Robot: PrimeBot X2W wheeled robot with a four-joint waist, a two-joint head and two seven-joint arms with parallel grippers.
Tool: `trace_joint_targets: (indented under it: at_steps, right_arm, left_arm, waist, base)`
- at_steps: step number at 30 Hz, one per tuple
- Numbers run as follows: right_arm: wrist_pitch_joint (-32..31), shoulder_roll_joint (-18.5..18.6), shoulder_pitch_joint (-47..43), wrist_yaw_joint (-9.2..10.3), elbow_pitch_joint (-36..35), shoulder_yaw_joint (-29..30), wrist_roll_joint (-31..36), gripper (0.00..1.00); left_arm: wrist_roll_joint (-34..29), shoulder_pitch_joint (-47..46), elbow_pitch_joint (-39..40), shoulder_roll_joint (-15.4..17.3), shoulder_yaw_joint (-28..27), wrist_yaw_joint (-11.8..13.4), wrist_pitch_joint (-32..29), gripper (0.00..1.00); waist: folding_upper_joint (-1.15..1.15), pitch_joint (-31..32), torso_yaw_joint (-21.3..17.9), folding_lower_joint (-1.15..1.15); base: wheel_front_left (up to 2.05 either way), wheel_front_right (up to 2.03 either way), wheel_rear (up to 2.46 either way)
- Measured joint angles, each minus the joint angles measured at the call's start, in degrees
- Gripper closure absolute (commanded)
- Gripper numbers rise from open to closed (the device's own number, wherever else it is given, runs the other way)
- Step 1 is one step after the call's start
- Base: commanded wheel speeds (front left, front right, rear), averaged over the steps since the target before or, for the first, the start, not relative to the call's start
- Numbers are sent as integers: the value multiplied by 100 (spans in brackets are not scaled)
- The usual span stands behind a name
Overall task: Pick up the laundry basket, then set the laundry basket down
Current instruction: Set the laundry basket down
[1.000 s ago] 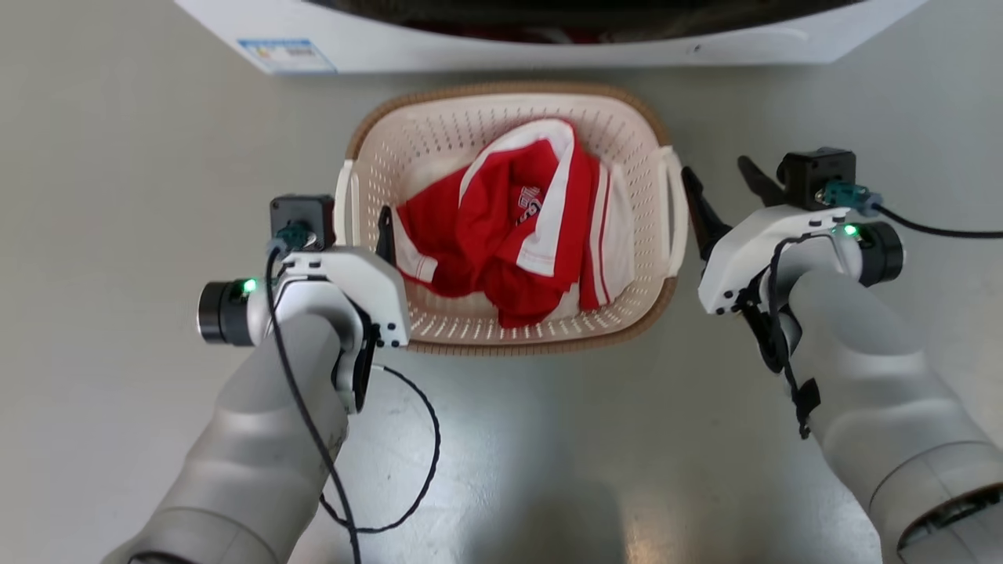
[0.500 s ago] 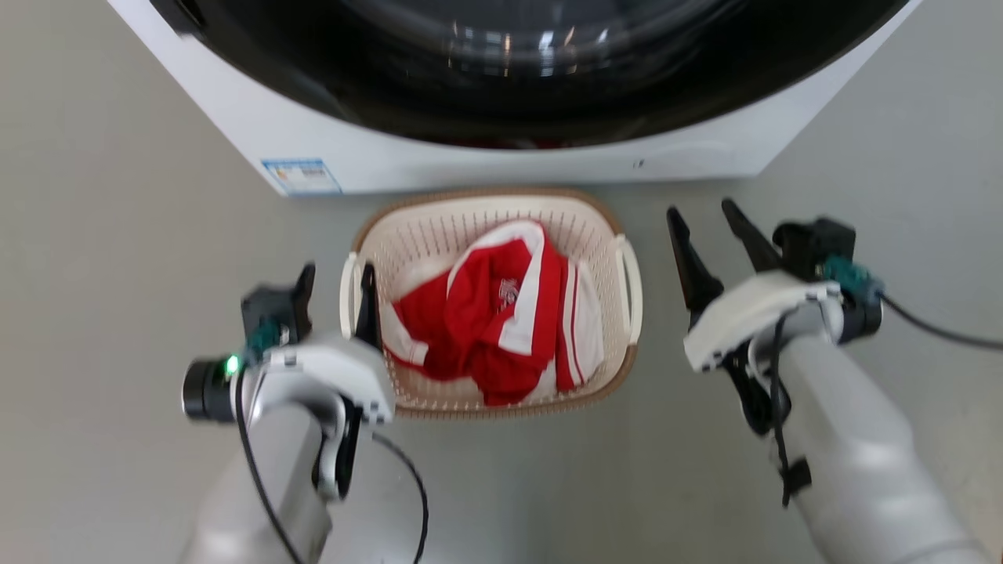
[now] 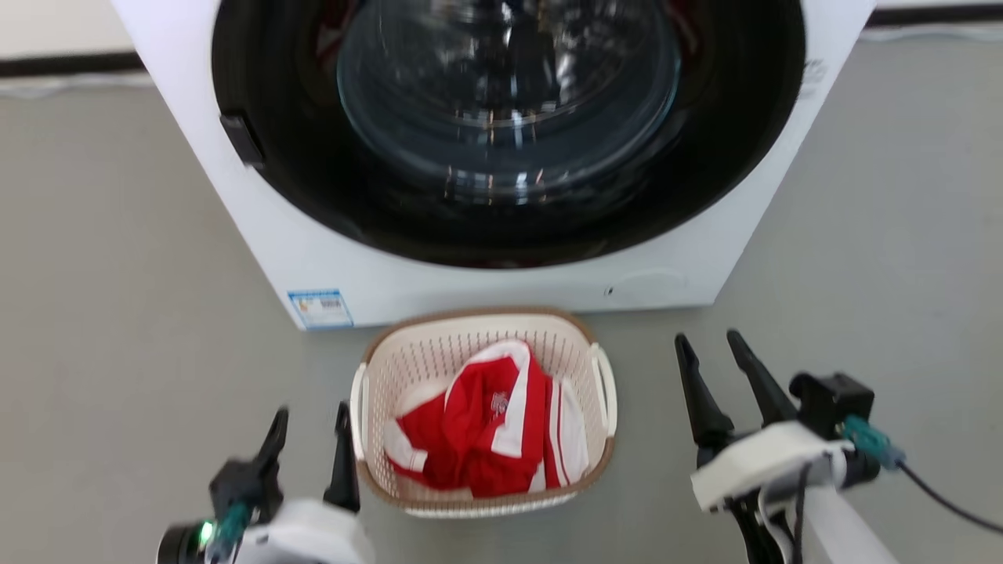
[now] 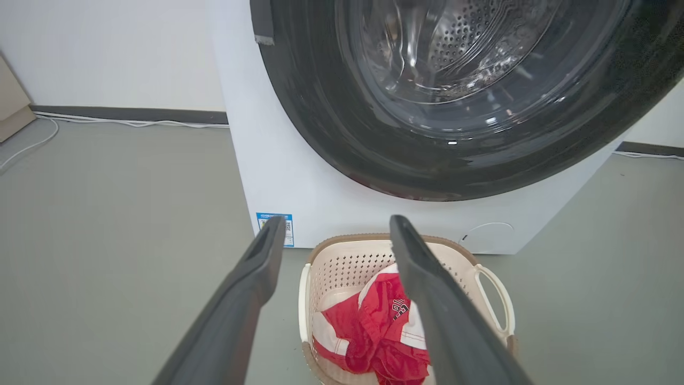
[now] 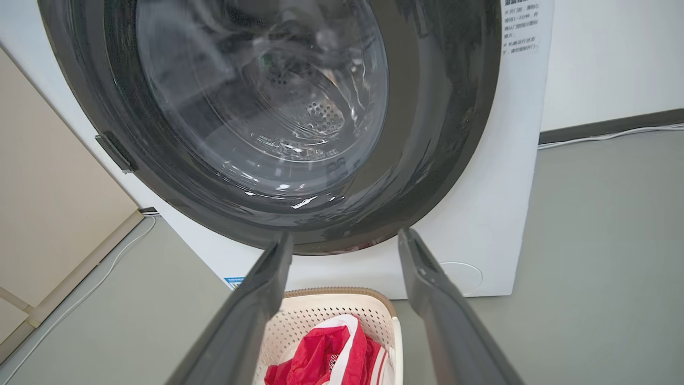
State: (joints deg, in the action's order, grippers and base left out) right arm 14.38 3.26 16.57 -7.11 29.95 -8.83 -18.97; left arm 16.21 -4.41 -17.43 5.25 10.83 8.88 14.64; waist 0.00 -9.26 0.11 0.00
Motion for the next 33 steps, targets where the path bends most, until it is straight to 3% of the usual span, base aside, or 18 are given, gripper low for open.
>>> trace_joint_targets:
  at_steps: [14, 33]
  right_arm:
    - [0, -33, -1656, 0, -1120, 315, 22, 0]
    - [0, -47, -2014, 0, -1432, 525, 43, 0]
  left_arm:
    - [-299, 1629, 1045, -74, -378, -32, 0, 0]
    - [-542, 1935, 1389, -112, -539, -113, 0, 0]
  waist:
    - [0, 965, -171, 0]
    - [0, 1185, -279, 0]
  base:
    - [0, 0, 0]
    - [0, 0, 0]
